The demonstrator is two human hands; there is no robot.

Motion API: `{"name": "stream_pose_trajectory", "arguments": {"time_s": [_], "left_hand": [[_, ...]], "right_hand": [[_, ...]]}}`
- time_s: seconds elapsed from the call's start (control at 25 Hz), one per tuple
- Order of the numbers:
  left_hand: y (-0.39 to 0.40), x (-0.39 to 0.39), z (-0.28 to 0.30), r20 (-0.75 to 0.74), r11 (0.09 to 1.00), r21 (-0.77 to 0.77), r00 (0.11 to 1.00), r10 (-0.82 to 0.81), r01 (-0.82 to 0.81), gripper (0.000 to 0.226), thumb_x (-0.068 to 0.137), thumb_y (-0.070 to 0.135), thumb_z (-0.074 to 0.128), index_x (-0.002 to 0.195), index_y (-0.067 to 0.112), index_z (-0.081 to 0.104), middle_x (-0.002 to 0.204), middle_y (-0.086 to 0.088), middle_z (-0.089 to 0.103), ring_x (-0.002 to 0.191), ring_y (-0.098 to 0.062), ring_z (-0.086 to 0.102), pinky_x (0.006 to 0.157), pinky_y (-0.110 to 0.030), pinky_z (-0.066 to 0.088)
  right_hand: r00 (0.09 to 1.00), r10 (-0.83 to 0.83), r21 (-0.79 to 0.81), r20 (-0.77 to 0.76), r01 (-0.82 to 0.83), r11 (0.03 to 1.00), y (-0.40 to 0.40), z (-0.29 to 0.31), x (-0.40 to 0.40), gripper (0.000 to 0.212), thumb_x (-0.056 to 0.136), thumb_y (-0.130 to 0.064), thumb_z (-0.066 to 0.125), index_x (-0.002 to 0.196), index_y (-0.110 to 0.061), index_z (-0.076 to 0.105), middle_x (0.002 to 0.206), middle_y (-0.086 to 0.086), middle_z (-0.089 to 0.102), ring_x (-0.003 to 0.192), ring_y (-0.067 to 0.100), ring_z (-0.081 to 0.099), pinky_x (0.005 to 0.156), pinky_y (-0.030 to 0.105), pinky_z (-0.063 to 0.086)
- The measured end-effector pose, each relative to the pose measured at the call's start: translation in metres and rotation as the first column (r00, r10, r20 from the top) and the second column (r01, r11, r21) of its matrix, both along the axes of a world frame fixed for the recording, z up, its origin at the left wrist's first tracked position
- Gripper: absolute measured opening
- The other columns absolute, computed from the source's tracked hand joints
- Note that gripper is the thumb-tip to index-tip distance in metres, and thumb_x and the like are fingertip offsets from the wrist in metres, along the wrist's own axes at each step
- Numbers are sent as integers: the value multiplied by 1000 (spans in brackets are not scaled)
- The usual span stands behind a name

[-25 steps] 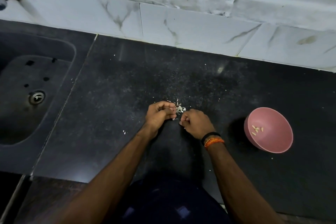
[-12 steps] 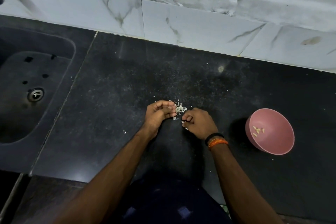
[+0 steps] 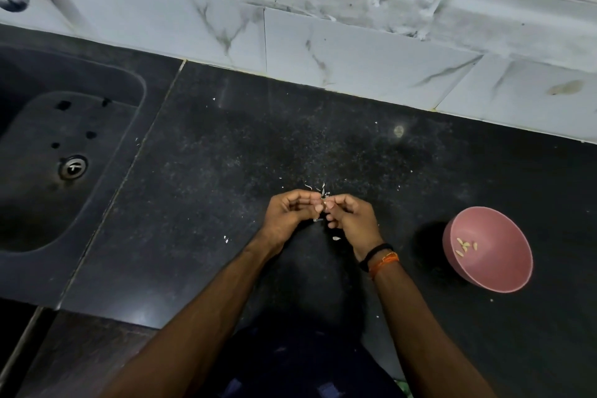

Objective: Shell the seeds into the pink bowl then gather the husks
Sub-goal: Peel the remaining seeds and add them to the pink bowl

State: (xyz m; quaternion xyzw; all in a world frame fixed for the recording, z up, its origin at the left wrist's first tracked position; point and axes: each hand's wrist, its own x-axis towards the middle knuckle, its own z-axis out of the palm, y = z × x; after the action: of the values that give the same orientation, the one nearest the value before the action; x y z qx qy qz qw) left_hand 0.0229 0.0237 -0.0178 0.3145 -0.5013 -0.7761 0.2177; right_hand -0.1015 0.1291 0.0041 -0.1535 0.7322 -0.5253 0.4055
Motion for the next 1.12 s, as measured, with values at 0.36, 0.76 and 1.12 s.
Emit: {"name": "stream_pose_trajectory", "arguments": {"time_s": [0.36, 0.76, 1.12], "left_hand": [[0, -2, -6, 45, 996, -82, 998, -33, 37, 21, 82, 0, 78, 103, 2, 76, 96, -16, 76, 86, -24, 71, 75, -32, 58], [1, -1, -8, -20, 993, -121, 1000, -15, 12, 13, 86, 3, 75, 97, 10, 78, 91, -16, 76, 79, -30, 66, 66, -31, 56], [3, 1, 0, -11, 999, -46, 1000, 29, -29, 13, 81, -2, 77, 94, -3, 77, 84, -17, 75, 68, -18, 64, 61, -24, 53]], "right_hand": [[989, -56, -83, 135, 67, 994, -1, 5, 6, 12, 94, 5, 65, 96, -6, 70, 80, 9, 74, 70, 12, 68, 62, 23, 56], [931, 168, 61, -325, -156, 986, 4, 14, -4, 9, 92, -16, 72, 93, -21, 79, 84, -7, 77, 80, 8, 73, 75, 28, 60], [924, 194, 28, -328, -196, 980, 1, 12, -2, 13, 93, -13, 71, 92, -23, 79, 83, -6, 77, 78, 10, 73, 76, 32, 61]]}}
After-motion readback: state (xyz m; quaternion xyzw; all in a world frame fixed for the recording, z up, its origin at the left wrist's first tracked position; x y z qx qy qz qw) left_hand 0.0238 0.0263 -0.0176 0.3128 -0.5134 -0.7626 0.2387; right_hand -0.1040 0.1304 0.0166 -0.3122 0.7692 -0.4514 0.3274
